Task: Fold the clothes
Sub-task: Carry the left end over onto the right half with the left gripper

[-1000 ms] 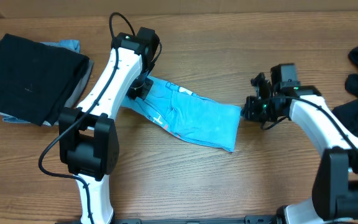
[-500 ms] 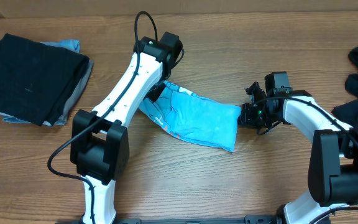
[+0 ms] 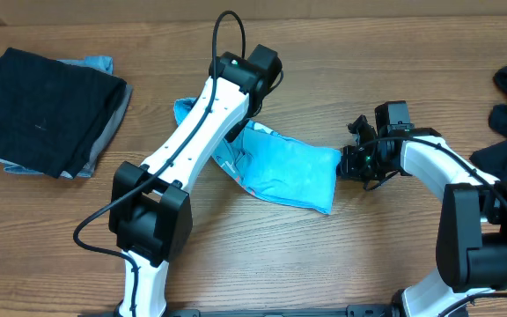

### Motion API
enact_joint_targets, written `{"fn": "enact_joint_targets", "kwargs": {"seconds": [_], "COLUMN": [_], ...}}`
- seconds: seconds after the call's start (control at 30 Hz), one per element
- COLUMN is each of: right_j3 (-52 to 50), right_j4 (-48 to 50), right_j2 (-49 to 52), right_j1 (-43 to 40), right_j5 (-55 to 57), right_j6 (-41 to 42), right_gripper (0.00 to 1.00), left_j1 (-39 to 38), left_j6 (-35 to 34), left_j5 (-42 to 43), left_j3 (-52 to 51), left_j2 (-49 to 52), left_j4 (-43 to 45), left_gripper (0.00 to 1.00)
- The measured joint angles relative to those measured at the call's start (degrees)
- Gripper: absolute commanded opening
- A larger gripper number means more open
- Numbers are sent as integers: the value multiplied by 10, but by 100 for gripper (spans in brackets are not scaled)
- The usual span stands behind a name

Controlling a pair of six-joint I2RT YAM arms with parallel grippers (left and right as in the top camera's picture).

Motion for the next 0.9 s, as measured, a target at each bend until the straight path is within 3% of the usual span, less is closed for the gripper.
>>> {"fn": "enact_joint_targets", "kwargs": {"seconds": [0.4, 0.63, 0.9], "right_j3": [0, 0, 0], "right_j4": [5, -12, -9], "right_j2": [0, 0, 0], "right_j1": [-15, -106, -106], "right_j5": [8, 10, 10], "right_j6": [2, 5, 7], "right_gripper": [4, 4, 4], "left_j1": [-146, -179, -224], "left_j6": [22, 22, 24], "left_j5": [-66, -70, -68], "left_j3": [1, 1, 1], "left_j2": [0, 0, 0], "left_j4": [-37, -55, -36], "left_gripper": [4, 4, 4]}}
